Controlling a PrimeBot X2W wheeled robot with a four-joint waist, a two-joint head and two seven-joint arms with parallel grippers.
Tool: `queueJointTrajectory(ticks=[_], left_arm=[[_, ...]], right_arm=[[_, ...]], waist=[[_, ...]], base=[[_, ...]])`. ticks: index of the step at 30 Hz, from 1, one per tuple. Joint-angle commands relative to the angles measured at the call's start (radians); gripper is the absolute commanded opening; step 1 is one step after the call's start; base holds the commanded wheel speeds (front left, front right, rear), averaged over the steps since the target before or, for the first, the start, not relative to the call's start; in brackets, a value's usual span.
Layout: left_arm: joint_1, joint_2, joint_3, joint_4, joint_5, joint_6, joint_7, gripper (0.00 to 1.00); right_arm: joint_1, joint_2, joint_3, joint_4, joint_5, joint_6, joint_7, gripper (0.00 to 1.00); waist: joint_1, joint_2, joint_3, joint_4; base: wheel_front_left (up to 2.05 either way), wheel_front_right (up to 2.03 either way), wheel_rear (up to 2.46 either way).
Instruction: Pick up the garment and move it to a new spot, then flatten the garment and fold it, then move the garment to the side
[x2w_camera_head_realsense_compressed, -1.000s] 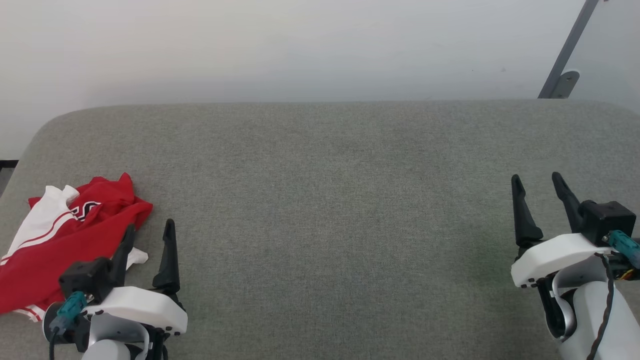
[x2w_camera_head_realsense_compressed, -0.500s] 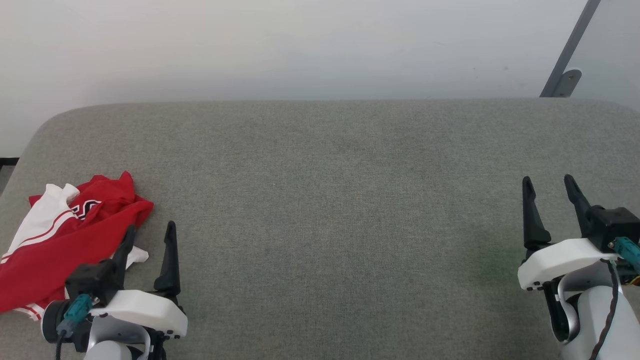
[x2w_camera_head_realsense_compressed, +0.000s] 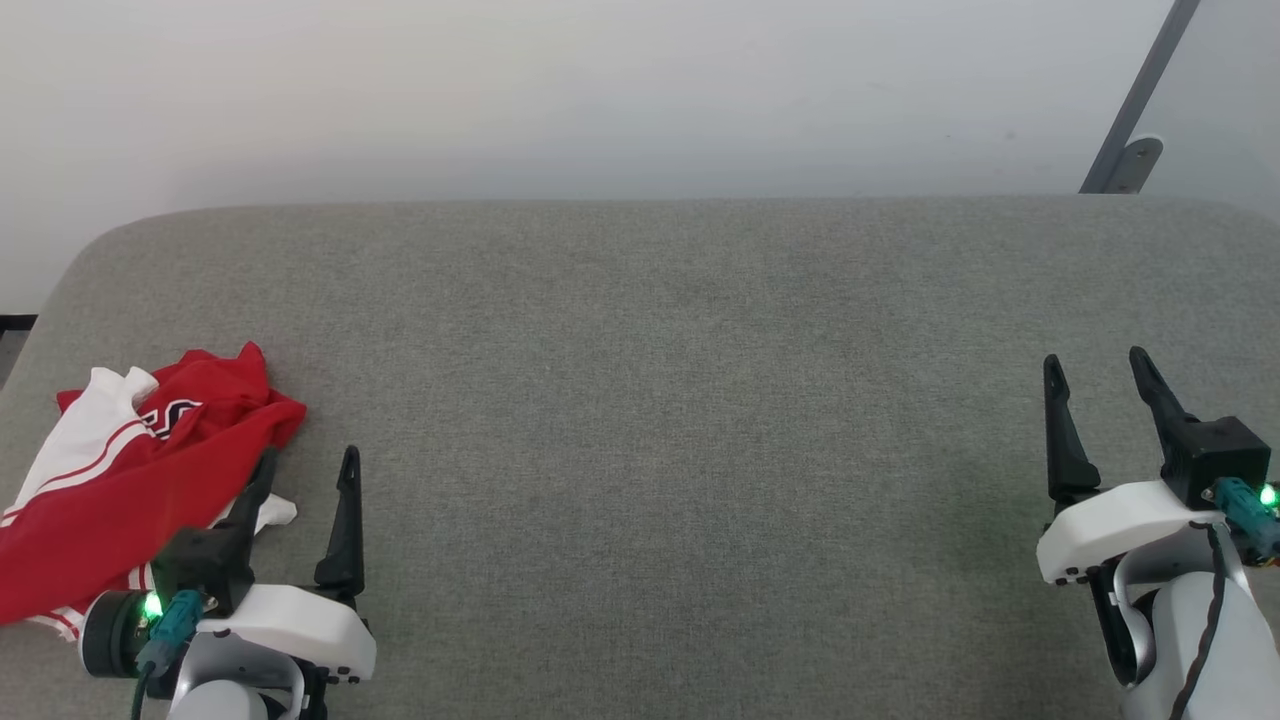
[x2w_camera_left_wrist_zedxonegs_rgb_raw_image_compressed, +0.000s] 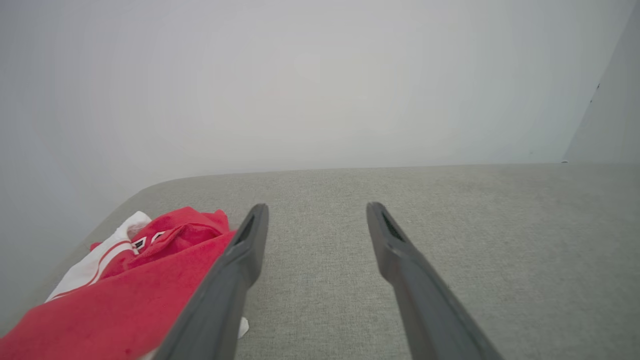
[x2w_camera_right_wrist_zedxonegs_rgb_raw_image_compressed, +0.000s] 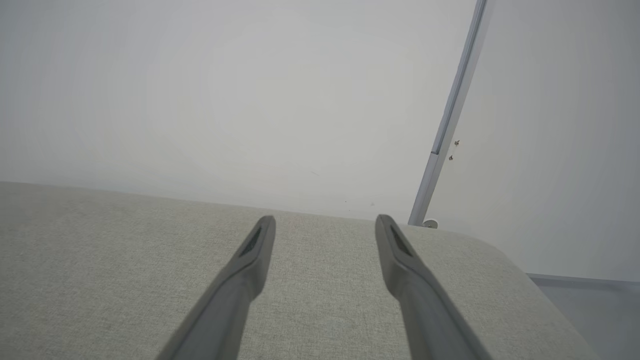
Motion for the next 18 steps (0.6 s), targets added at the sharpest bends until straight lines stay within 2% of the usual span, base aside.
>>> queueJointTrajectory(ticks=[1,6,18], left_arm=[[-0.018,0.003,0.003,0.002,0.031,-0.005,-0.009,1.00],[-0.020,0.001,0.005,0.013,0.055,-0.009,-0.017,1.00],[-0.036,-0.013,0.010,0.033,0.018,-0.020,-0.017,1.00]], right_arm=[[-0.010,-0.002,-0.002,0.006,-0.022,0.000,-0.011,1.00],[-0.017,-0.002,-0.002,0.013,-0.038,0.000,-0.019,1.00],[-0.015,-0.007,-0.004,0.013,0.004,0.000,-0.018,1.00]], waist=[[0.0000,0.0000,0.001,0.001],[0.0000,0.0000,0.007,0.005],[0.0000,0.0000,0.013,0.026]], base=[[0.00,0.00,0.00],[0.00,0.00,0.00],[0.00,0.00,0.00]])
